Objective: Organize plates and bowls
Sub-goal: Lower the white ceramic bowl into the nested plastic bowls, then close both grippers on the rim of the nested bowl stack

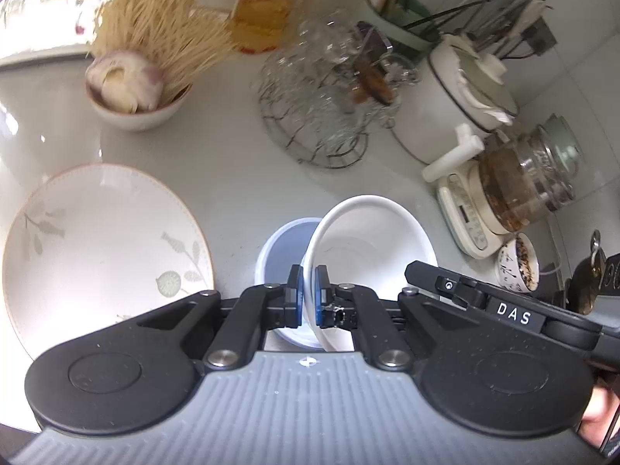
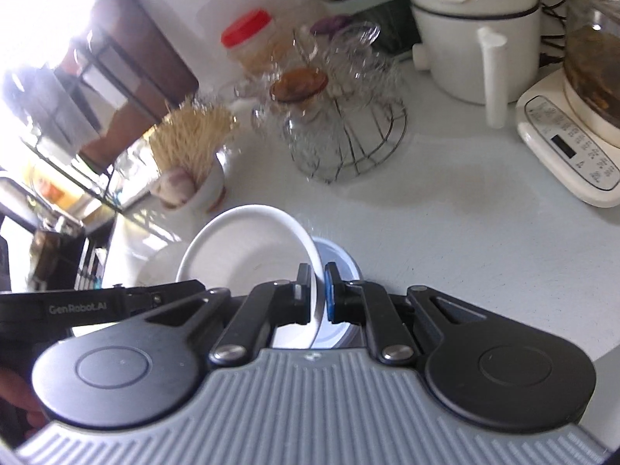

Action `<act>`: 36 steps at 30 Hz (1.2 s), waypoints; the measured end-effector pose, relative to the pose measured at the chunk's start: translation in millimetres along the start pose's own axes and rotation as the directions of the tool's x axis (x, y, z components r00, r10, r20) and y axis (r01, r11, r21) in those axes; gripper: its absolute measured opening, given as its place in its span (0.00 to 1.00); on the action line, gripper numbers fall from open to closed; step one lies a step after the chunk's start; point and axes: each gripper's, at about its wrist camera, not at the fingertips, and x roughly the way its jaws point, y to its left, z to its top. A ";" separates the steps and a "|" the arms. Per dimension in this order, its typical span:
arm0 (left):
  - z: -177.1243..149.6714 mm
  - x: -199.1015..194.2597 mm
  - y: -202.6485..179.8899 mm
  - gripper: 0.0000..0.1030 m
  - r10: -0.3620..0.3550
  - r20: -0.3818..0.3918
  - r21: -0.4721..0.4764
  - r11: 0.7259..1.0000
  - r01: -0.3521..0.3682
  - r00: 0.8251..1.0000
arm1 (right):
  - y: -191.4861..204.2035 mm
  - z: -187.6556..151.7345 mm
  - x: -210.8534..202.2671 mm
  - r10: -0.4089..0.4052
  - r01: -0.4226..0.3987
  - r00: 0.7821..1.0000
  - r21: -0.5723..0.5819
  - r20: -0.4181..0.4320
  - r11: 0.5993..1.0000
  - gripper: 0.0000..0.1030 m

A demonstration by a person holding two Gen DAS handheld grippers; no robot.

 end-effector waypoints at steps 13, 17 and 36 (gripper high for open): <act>-2.9 34.6 21.5 0.06 0.023 -0.024 -0.070 0.997 -0.024 0.999 | 2.3 -2.8 32.0 -0.054 0.052 0.998 -0.055 -0.037 0.997 0.12; -2.0 36.9 22.5 0.07 0.027 -0.032 -0.091 0.995 -0.030 0.999 | -1.3 2.5 36.6 -0.078 0.075 0.995 -0.043 -0.067 0.996 0.12; -3.3 17.7 41.3 0.24 0.005 0.010 -0.136 0.991 -0.003 1.000 | -12.4 18.0 47.6 -0.071 0.077 0.994 0.080 -0.078 0.994 0.51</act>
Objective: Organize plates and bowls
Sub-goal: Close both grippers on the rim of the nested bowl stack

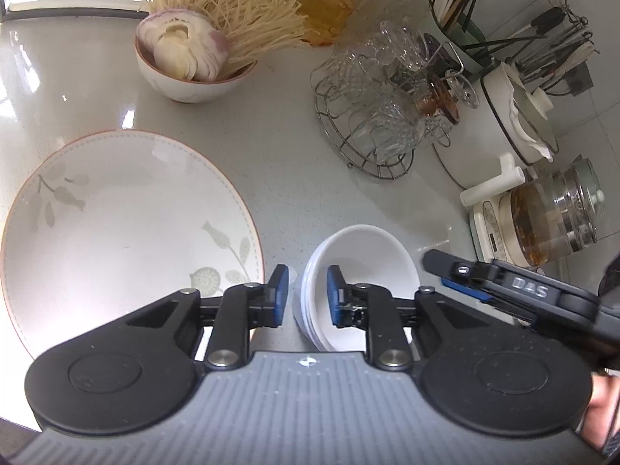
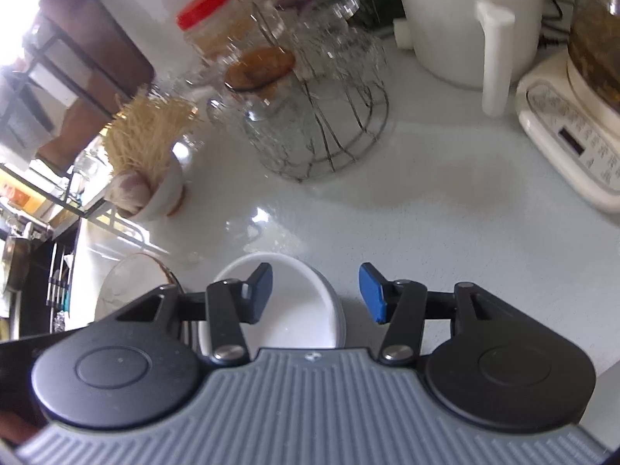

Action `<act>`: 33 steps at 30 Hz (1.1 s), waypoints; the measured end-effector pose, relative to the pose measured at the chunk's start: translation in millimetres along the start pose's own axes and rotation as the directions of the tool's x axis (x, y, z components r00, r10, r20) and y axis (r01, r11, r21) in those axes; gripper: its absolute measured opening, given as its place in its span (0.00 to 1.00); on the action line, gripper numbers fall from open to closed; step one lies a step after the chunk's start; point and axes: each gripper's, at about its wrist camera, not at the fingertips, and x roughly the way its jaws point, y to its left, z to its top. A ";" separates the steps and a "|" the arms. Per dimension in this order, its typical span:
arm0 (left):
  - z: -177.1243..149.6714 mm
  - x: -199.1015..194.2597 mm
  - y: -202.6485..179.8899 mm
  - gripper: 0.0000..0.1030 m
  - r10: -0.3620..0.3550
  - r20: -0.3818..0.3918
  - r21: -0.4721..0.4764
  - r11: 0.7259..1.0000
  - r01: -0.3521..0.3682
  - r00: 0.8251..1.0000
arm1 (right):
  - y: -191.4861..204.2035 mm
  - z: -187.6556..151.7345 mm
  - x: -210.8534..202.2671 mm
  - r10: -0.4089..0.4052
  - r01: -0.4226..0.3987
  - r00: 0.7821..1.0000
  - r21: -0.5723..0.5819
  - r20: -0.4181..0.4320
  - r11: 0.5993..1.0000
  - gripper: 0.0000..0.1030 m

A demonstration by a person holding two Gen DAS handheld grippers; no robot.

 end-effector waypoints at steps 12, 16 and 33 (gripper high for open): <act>-3.4 11.6 -5.6 0.39 0.019 -0.047 0.061 0.998 -0.016 0.999 | -18.4 -19.5 40.2 0.052 -0.037 0.989 0.110 -0.136 0.993 0.43; -0.6 12.5 -6.4 0.43 0.026 -0.043 0.067 0.997 -0.023 0.999 | -19.3 -21.5 49.5 0.047 -0.029 0.986 0.110 -0.163 0.993 0.34; 10.0 36.7 -19.4 0.44 0.018 -0.088 0.118 0.993 -0.008 0.996 | -40.6 -21.4 40.5 0.049 -0.027 0.988 0.154 -0.143 0.988 0.15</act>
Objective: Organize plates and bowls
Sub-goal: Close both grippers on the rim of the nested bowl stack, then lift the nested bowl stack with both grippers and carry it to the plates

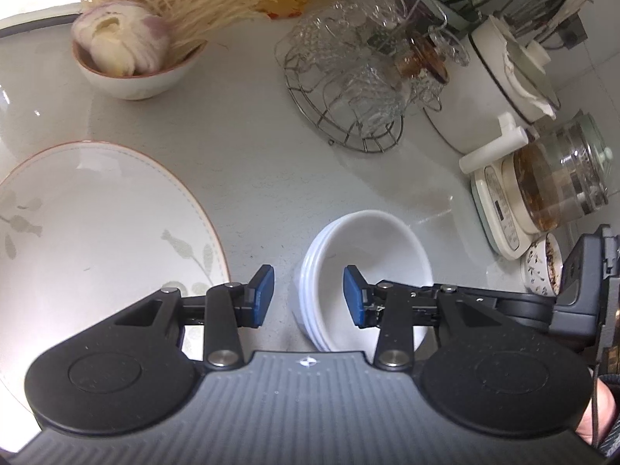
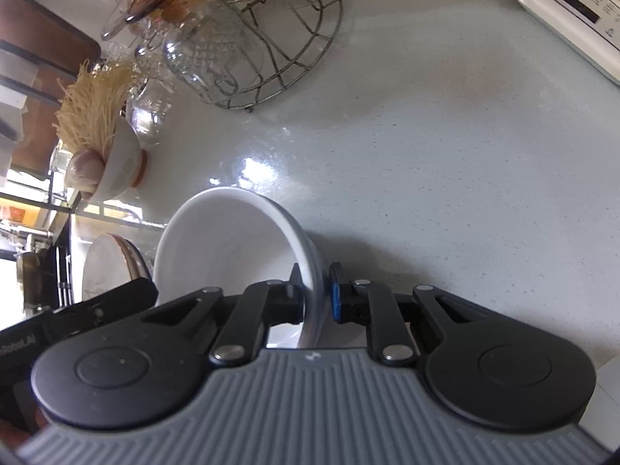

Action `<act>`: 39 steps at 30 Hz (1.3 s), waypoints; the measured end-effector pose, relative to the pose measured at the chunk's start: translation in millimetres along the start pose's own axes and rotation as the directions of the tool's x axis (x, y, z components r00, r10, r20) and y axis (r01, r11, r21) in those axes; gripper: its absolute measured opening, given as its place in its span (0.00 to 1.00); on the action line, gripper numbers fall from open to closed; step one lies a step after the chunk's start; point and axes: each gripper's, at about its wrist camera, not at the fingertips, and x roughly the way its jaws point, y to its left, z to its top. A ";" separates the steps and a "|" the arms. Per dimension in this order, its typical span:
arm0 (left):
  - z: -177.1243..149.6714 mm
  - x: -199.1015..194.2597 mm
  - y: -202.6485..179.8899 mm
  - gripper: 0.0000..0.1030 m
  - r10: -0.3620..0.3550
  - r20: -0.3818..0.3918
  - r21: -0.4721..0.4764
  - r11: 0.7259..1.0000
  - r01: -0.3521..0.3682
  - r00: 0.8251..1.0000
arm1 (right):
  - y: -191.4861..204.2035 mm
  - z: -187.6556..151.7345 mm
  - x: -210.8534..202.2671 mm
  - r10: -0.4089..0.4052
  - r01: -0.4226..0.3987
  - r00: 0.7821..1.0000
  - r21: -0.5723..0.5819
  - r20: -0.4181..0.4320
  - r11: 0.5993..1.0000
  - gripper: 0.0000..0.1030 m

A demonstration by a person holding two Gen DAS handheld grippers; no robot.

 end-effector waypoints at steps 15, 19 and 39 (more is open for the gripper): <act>4.0 39.1 -20.3 0.44 0.022 -0.079 0.115 0.993 -0.013 0.997 | -14.4 -6.2 -10.3 -0.013 0.011 0.999 0.057 0.031 0.998 0.15; 0.9 49.9 -25.8 0.44 -0.004 -0.114 0.142 0.990 0.020 0.993 | -18.1 -10.1 -14.0 -0.020 0.017 0.999 0.066 0.045 0.998 0.15; -6.1 57.1 -27.1 0.22 -0.081 -0.147 0.139 0.985 0.101 0.986 | -21.0 -23.2 -26.4 -0.039 0.029 0.995 0.102 0.097 0.994 0.16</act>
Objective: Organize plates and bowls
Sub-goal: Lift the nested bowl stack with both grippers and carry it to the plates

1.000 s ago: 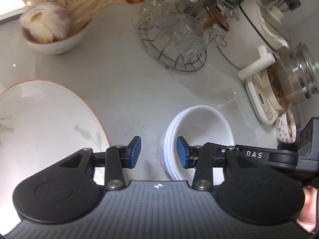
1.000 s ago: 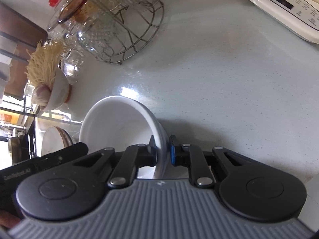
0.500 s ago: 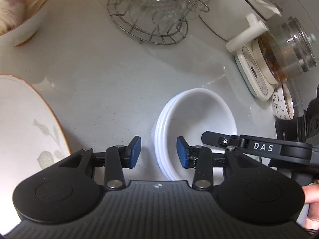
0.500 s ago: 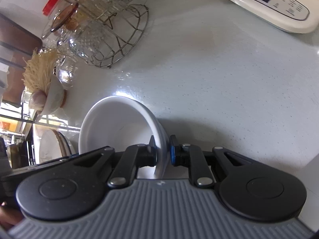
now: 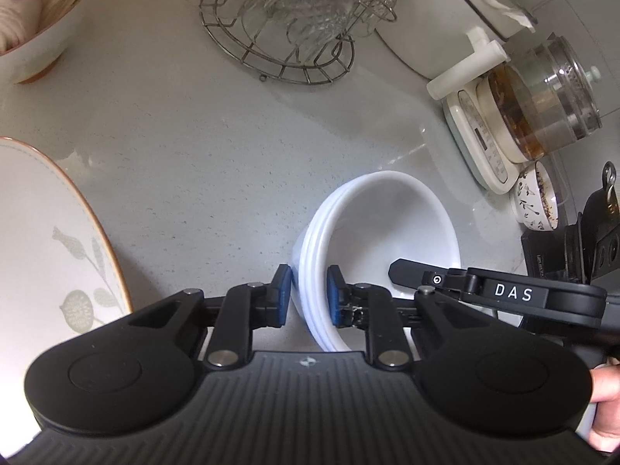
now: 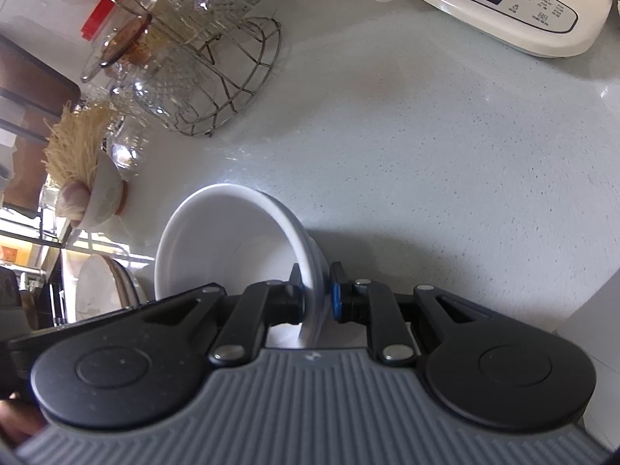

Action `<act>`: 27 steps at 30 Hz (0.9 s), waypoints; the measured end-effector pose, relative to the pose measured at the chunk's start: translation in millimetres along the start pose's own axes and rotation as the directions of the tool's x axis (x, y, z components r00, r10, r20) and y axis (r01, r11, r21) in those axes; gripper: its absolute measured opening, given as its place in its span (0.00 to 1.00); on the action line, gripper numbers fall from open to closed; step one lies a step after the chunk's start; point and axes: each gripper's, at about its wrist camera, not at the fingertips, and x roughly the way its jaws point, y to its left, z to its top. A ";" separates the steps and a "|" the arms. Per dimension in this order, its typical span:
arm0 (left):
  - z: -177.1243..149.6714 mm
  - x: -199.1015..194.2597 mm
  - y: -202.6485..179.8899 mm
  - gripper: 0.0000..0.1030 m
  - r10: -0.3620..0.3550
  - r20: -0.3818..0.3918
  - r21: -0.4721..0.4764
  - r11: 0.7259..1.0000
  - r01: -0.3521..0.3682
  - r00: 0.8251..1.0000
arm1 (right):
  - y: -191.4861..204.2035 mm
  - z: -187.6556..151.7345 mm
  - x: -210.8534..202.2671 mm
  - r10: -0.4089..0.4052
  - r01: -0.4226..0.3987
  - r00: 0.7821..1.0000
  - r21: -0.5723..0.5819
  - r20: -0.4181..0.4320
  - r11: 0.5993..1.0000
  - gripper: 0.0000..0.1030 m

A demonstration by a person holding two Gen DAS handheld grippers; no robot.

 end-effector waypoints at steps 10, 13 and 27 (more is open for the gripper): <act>8.7 -34.7 -5.0 0.22 -0.030 0.049 0.019 0.999 0.029 0.998 | 19.0 0.3 -27.2 0.018 -0.018 0.997 -0.011 0.080 1.000 0.16; 12.7 -48.9 -10.9 0.22 -0.033 0.067 0.037 0.999 0.030 0.997 | 26.7 2.0 -38.3 0.023 -0.020 0.994 -0.023 0.107 1.000 0.17; 15.1 -114.5 -23.0 0.22 -0.043 0.162 0.055 0.998 0.035 0.986 | 62.2 4.4 -73.4 0.079 -0.070 0.980 -0.054 0.184 0.996 0.19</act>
